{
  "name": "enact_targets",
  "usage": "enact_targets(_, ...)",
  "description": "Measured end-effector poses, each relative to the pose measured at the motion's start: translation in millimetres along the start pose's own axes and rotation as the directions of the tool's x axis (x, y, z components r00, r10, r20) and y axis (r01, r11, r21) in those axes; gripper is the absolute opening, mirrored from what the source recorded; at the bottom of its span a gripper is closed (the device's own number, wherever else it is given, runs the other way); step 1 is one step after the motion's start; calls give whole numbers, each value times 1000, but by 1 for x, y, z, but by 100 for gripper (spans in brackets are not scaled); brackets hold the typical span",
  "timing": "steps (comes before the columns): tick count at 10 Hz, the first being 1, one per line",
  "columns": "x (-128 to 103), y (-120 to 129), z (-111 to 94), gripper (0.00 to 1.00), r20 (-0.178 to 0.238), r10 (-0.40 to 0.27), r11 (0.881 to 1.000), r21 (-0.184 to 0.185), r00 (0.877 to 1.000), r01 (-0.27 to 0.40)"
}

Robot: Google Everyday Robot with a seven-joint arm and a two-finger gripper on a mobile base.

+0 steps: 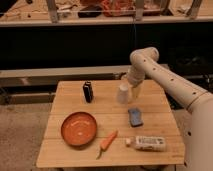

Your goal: Place the ceramic cup over the eraser

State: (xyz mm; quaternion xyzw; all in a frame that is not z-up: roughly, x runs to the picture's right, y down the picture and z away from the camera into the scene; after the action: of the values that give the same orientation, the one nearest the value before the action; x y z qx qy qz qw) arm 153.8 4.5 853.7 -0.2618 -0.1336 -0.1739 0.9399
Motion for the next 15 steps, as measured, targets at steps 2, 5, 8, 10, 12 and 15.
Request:
enact_targets(2, 9, -11, 11, 80, 19, 7, 1000, -19, 1000, -6)
enact_targets(5, 9, -16, 31, 80, 46, 8, 997, -77, 999, -5)
enact_targets(8, 3, -19, 43, 80, 53, -2, 992, -122, 999, 9)
enact_targets(10, -2, -21, 48, 80, 55, -13, 990, -142, 998, 20)
enact_targets(12, -4, -19, 54, 80, 61, -21, 986, -164, 998, 31)
enact_targets(15, -11, -15, 64, 76, 51, -47, 980, -192, 998, 56)
